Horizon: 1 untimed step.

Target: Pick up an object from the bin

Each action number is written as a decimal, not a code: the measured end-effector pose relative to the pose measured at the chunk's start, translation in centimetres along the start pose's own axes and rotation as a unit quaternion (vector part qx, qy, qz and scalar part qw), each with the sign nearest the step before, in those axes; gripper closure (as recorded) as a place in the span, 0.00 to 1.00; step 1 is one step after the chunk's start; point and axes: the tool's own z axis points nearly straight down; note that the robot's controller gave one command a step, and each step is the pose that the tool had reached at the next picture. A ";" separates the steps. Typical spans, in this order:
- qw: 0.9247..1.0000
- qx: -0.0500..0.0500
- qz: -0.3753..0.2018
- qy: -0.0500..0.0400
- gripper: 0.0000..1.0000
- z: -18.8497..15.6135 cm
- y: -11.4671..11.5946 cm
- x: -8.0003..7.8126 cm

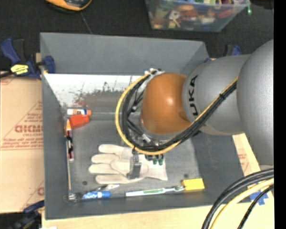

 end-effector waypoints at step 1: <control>1.000 0.000 0.002 -0.004 0.00 -0.4 0.0 -0.2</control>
Offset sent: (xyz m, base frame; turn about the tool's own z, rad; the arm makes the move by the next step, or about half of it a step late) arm 0.0205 0.0236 -0.0594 0.0284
